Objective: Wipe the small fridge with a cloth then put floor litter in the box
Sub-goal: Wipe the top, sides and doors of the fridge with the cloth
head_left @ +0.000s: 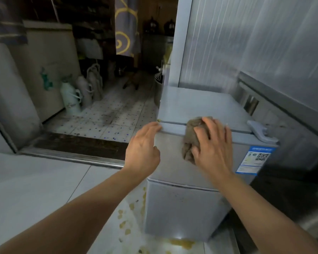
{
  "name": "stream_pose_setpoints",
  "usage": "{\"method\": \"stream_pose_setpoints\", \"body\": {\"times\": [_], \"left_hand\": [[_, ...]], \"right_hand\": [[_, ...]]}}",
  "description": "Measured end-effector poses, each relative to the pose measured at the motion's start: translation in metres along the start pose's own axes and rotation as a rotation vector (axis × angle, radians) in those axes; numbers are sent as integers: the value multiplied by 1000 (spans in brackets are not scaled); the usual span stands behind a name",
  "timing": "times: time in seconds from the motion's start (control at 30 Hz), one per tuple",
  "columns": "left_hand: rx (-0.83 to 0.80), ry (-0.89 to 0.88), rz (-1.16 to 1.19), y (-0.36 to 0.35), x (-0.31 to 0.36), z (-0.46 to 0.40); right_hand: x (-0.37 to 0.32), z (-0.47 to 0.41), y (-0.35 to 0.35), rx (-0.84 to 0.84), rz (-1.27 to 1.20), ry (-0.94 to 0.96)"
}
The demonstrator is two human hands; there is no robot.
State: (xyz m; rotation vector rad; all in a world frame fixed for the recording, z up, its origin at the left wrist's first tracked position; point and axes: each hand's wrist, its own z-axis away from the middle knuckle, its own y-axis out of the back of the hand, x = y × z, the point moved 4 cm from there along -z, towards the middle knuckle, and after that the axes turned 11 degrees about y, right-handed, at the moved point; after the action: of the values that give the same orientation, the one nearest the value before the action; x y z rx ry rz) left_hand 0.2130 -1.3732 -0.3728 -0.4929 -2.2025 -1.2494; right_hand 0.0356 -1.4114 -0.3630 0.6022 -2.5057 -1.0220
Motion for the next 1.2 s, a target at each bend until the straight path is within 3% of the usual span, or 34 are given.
{"method": "stream_pose_setpoints", "body": {"times": [0.17,0.4,0.5,0.87,1.0,1.1,1.2], "left_hand": [[162,-55,73,-16,-4,1],[287,-232,113,-24,-14,-3],[323,-240,62,-31,-17,-5],[411,-182,16,-34,-13,-3],[431,-189,6,-36,-13,-3],[450,-172,20,-39,-13,-4],[483,-168,57,-41,-14,-5]], "right_hand": [[-11,3,-9,162,-1,-71],[-63,-19,-25,239,-19,137],[-34,-6,-26,260,23,148],[88,58,-12,428,81,-135],[119,73,-8,453,109,-54],[126,86,-15,515,4,-97],[134,102,-31,646,-226,-299]]}}
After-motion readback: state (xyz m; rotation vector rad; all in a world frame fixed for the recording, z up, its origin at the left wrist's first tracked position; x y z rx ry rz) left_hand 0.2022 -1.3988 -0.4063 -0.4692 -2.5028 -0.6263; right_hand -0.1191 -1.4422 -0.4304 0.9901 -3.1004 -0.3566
